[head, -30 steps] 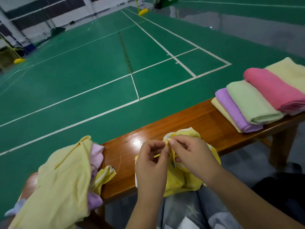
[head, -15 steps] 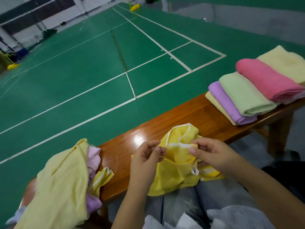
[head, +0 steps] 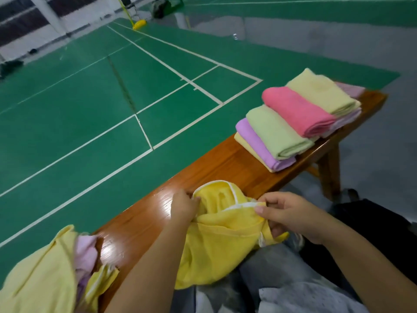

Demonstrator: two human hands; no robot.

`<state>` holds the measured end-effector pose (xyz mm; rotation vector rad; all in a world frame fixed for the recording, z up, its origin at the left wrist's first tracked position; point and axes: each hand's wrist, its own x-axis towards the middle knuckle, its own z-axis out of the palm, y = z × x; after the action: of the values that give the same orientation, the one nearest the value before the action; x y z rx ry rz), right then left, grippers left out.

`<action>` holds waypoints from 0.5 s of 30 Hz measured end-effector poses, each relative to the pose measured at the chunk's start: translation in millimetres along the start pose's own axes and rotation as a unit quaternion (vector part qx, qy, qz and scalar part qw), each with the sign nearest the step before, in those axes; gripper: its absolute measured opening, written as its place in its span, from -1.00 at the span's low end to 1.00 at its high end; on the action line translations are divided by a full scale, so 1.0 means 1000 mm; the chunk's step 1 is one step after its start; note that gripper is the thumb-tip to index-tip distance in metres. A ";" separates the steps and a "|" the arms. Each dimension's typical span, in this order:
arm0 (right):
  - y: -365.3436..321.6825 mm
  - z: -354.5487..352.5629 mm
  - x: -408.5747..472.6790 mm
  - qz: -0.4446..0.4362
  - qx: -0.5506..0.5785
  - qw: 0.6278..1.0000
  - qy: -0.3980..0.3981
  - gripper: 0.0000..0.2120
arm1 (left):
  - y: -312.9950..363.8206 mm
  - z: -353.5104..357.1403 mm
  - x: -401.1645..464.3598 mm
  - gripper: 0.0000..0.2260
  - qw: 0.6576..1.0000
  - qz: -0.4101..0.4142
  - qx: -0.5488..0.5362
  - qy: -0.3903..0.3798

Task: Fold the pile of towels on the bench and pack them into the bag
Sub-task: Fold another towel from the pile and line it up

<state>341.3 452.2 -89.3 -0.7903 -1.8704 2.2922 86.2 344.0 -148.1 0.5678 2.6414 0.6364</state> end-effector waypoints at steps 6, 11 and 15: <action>0.006 -0.014 0.008 -0.008 0.031 0.997 0.066 -0.89 | -0.022 -0.024 0.008 -0.85 0.993 -0.068 -0.093 -0.006; -0.011 -0.017 0.024 -0.072 -0.018 0.986 0.153 -0.85 | -0.038 -0.105 0.002 -0.88 0.952 -0.096 -0.283 0.067; -0.070 -0.005 0.044 -0.196 -0.100 0.953 0.210 -0.89 | -0.022 -0.181 -0.016 -0.82 0.884 -0.040 -0.440 0.150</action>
<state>287.7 490.3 -39.5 -0.7660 -1.8669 1.5744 14.8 255.4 -4.5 0.0786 2.2349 1.8556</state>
